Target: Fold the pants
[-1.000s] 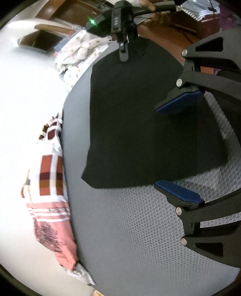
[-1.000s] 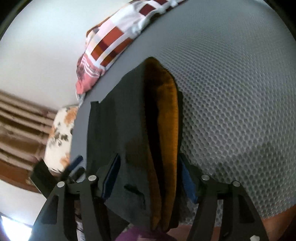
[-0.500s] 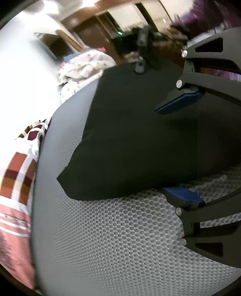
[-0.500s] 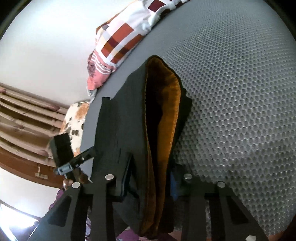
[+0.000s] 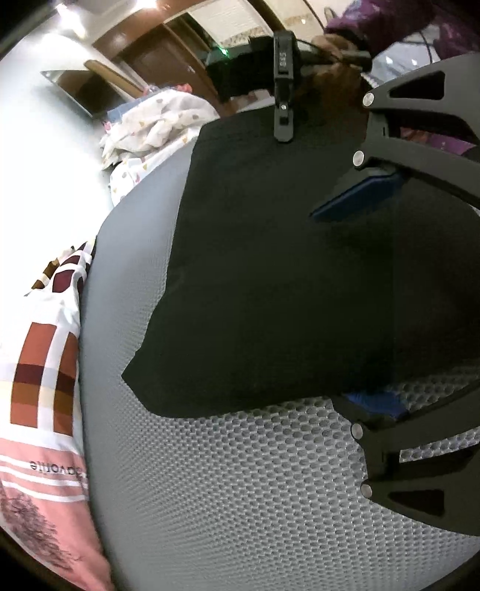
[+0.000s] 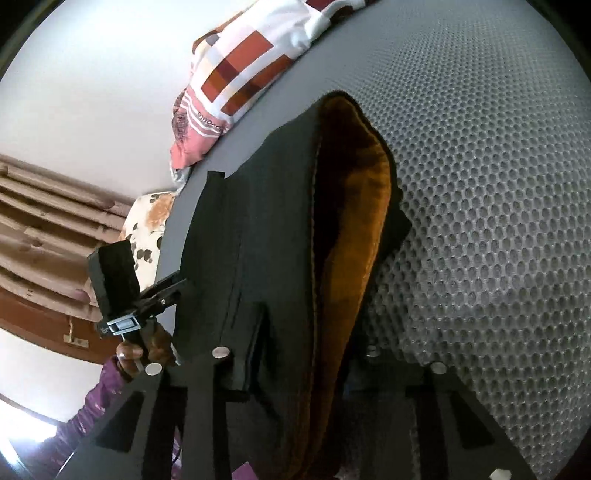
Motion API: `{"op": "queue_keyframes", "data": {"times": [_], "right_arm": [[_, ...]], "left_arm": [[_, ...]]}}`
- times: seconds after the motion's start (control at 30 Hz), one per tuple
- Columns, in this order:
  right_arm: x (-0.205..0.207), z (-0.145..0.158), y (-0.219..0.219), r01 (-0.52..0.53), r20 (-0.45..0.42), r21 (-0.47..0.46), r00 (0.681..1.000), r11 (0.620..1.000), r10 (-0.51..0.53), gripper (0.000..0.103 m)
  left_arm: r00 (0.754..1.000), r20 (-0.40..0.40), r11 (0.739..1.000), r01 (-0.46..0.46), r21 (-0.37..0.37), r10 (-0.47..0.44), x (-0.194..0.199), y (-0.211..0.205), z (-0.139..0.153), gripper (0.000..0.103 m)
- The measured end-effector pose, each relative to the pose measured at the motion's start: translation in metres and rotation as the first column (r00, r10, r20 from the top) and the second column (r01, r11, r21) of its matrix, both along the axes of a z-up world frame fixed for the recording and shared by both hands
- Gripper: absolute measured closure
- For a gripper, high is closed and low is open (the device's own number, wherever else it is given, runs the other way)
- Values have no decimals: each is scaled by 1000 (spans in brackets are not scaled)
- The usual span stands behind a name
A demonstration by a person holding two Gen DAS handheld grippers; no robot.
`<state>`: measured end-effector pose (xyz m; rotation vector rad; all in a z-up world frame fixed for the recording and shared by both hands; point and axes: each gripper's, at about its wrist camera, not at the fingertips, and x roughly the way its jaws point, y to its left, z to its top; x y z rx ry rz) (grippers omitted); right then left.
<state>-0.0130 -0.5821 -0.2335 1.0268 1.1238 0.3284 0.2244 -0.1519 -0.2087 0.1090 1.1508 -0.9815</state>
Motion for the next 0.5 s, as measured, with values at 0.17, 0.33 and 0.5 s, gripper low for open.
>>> {"op": "queue_keyframes", "data": {"times": [0.17,0.33,0.5], "right_arm": [[-5,-2,-2,-9,27,10,1000,1000,9,74],[-4,-2,0,-7,31,-1,999,1000,7,72],[-7,-4,-1,21,38,19,999,1000,-21,72]], "left_arm": [[998,66,997,-24,79,19,-3,5,-1,57],[987,157,988,-10,157,-14,-15,-1,3,55],[982,186,985,-24,171,-9,-18,-3,4,52]]}}
